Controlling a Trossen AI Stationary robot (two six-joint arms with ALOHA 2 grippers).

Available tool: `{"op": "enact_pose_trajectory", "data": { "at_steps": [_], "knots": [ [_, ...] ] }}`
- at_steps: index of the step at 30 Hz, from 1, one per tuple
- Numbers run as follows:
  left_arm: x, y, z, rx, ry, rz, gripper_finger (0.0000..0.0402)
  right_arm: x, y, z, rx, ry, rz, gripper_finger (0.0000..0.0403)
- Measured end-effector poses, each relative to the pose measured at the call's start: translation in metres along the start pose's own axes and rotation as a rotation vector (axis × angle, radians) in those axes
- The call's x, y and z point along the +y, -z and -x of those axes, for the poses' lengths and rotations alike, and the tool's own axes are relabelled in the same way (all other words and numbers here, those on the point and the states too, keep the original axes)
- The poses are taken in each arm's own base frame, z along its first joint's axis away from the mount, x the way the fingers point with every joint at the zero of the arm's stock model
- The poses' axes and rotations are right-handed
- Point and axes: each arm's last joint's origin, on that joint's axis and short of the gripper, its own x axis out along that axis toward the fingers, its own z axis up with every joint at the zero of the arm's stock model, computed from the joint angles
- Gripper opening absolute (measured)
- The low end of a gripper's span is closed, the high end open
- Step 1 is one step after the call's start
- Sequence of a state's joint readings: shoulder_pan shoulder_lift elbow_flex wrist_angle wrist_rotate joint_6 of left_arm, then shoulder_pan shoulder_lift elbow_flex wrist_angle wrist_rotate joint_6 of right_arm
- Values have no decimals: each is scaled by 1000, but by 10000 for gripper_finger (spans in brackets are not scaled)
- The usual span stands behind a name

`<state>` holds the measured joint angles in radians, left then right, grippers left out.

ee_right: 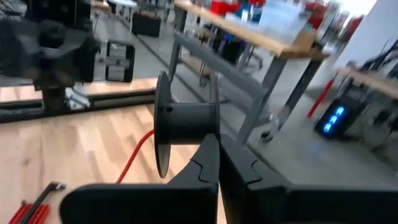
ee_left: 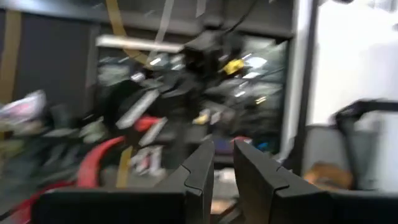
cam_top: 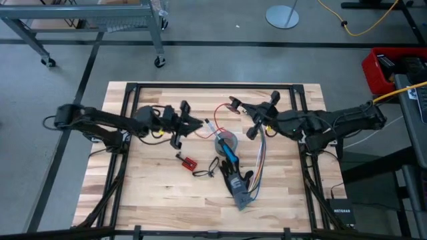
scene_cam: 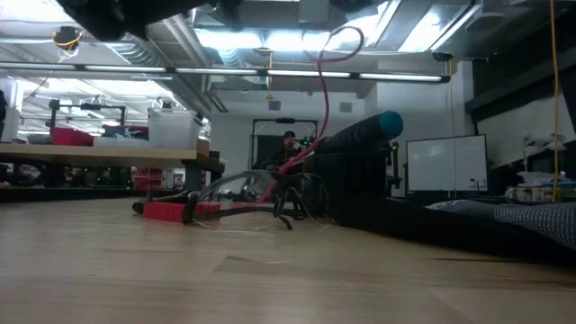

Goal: Coil cords
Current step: Coil the red wire around the spool

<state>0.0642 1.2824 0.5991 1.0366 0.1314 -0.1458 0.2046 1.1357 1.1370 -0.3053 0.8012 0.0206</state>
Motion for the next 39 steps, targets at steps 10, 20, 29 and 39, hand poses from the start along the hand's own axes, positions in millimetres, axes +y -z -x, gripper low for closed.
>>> {"op": "enact_pose_trajectory", "data": {
  "at_steps": [10,20,29,39],
  "knots": [
    [6,-11,31,207,-173,-118,54,-23,3,-29,54,-204,-157,0],
    [10,15,32,396,-204,-15,55,-18,-3,-54,-40,-351,-181,0],
    [13,29,29,447,-224,12,127,-17,-4,-56,-64,-356,-153,0],
    [18,33,25,414,-355,-19,189,-17,-9,-56,-119,-370,-126,0]
  ]
}}
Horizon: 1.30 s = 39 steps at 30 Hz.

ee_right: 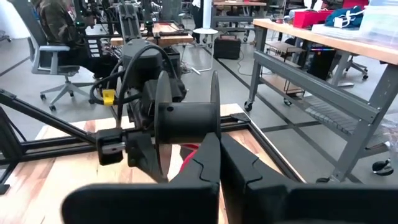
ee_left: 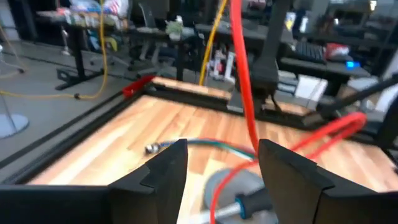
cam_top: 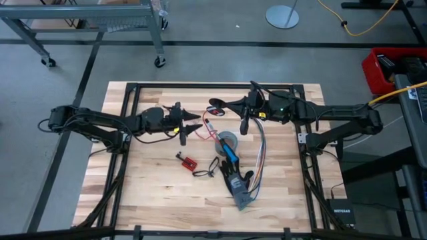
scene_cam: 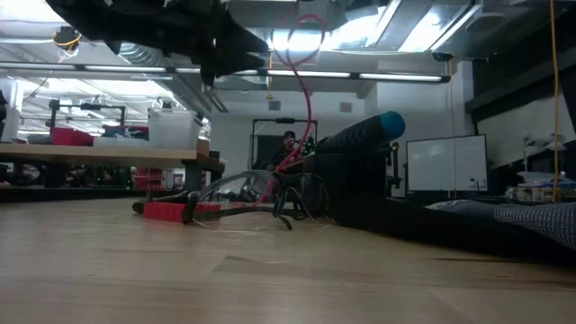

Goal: Coil cords
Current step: Coil the red wire around the spool

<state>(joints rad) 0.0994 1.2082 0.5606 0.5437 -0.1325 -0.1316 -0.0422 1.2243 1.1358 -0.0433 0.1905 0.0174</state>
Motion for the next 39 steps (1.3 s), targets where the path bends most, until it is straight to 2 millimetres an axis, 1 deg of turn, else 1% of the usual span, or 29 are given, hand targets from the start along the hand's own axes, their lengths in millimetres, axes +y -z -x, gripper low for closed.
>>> {"op": "enact_pose_trajectory", "data": {
  "at_steps": [7,15,21,25,31,39],
  "knots": [
    [-2,-10,1,-97,22,28,176,0,-6,0,-61,-1,8,0],
    [-2,-10,1,-101,46,57,174,0,-13,0,-136,-1,0,0],
    [-2,-10,1,-101,46,57,161,2,-12,-4,-140,-27,2,0],
    [-2,-10,1,-99,45,57,138,3,-8,-9,-126,-27,4,0],
    [-2,-8,1,-80,44,71,89,3,-9,-10,-140,-25,15,0],
    [-2,-6,0,-51,39,69,52,3,-12,-9,-176,-24,21,0]
  ]
}}
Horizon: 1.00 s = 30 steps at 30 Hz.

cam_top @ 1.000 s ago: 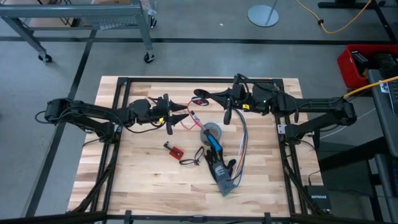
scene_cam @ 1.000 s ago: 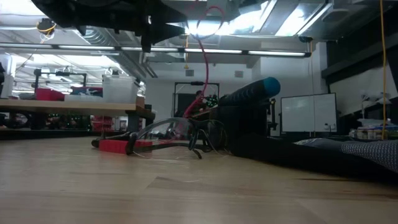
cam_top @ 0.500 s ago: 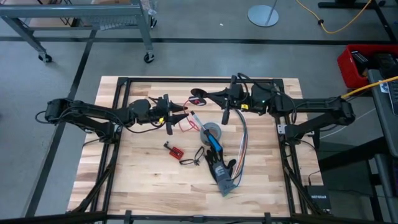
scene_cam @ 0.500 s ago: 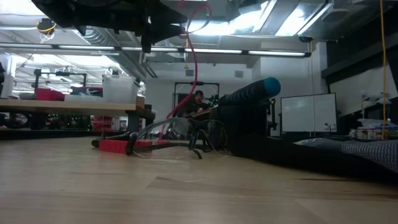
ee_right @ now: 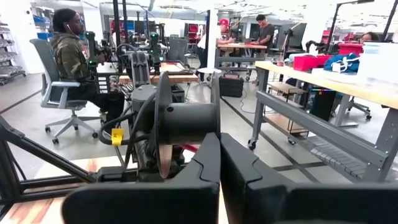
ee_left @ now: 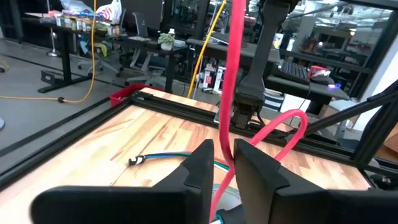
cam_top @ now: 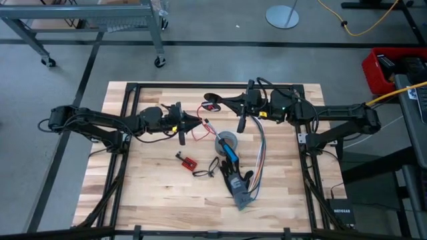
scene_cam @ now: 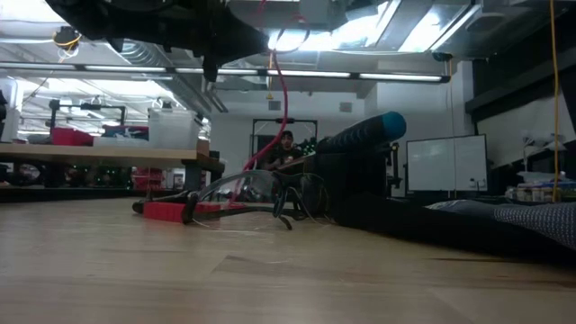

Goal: Coil cords
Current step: Coil the red wire around the spool

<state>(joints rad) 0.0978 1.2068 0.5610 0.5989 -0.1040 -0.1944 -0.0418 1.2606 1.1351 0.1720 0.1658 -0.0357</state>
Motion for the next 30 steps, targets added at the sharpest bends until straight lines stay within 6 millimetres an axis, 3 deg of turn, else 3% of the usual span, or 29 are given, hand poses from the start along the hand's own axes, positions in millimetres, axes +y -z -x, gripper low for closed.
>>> {"op": "enact_pose_trajectory", "data": {
  "at_steps": [7,20,30],
  "knots": [
    [0,0,0,-2,0,-12,5,0,0,0,1,0,0,0],
    [0,-2,0,-23,5,10,45,1,0,0,1,-3,0,0],
    [0,-2,0,-23,4,-2,8,1,-1,0,-10,-3,-2,0]
  ]
}}
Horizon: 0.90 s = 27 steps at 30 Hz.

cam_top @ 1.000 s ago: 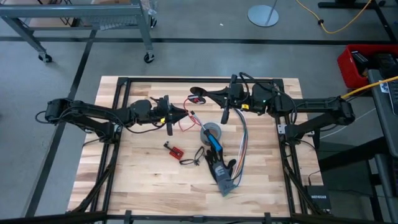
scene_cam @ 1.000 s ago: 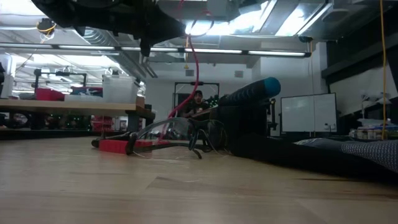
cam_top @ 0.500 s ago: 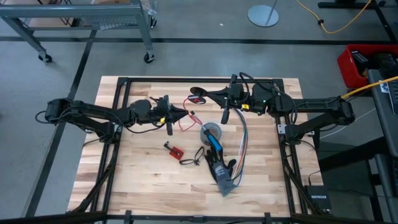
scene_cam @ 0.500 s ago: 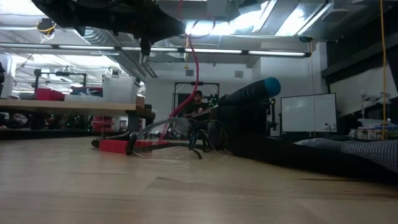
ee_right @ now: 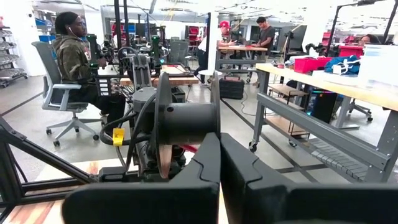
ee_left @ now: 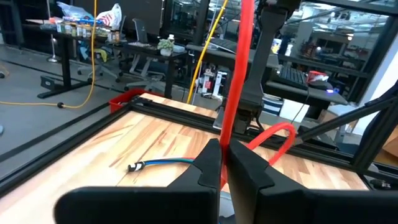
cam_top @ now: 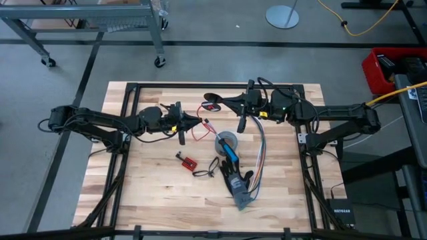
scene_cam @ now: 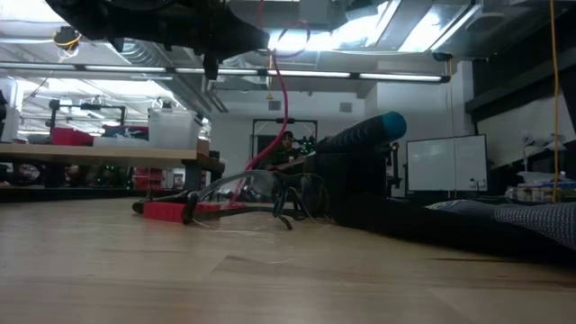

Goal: Coil cords
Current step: Coil the red wire around the spool

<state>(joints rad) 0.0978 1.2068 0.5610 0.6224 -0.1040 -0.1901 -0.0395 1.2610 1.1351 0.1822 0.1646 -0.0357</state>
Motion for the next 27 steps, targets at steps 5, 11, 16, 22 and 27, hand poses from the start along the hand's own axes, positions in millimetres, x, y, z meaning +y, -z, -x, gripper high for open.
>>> {"op": "enact_pose_trajectory", "data": {
  "at_steps": [5,11,16,22,27],
  "knots": [
    [1,1,0,1,-35,18,4,0,1,0,13,0,2,0],
    [4,-2,5,0,-134,20,2,-2,8,8,135,24,23,0],
    [5,-6,10,-8,-159,73,2,-4,18,13,250,74,42,0],
    [3,-11,13,-30,-126,180,1,-7,27,13,336,186,82,0],
    [2,-11,13,-27,-86,248,1,-7,33,7,352,248,101,0]
  ]
}}
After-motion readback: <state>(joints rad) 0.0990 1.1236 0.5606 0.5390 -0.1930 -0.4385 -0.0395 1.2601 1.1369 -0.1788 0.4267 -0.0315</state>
